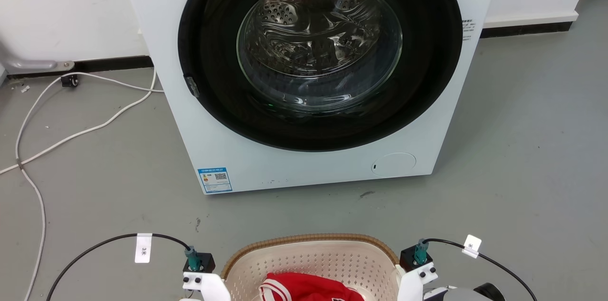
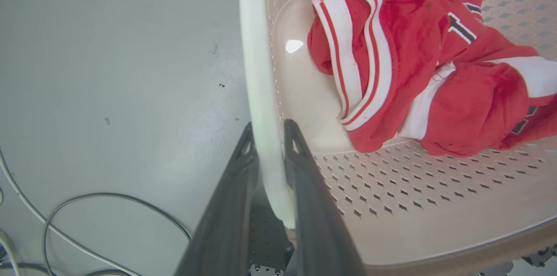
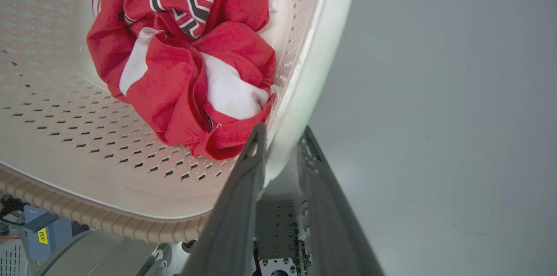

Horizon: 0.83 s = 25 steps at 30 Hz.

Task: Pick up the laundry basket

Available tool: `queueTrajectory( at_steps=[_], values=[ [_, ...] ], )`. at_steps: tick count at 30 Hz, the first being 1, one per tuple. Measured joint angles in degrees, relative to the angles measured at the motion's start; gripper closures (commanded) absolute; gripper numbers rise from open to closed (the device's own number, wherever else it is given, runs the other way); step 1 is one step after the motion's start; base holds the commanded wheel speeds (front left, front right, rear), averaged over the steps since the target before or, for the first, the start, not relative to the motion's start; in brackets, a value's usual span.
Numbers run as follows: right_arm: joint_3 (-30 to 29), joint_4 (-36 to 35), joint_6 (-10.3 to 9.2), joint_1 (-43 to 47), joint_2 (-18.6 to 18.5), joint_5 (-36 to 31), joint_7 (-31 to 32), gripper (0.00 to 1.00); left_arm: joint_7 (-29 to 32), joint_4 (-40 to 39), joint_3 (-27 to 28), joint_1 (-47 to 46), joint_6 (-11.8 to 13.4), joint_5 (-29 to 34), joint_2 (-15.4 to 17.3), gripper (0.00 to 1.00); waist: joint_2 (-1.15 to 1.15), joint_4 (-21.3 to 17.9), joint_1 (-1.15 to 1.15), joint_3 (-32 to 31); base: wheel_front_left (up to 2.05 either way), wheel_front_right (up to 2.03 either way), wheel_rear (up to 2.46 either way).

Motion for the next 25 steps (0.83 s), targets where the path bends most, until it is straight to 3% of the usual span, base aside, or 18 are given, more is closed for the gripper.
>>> queueTrajectory(
  at_steps=[25],
  values=[
    [3.3, 0.5, -0.01, -0.2, 0.0, 3.1, -0.1, 1.0, -0.5, 0.3, -2.9, -0.1, 0.0, -2.7, 0.1, 1.0, 0.0, -0.4, 0.0, -0.1, 0.0, 0.0, 0.0]
  ],
)
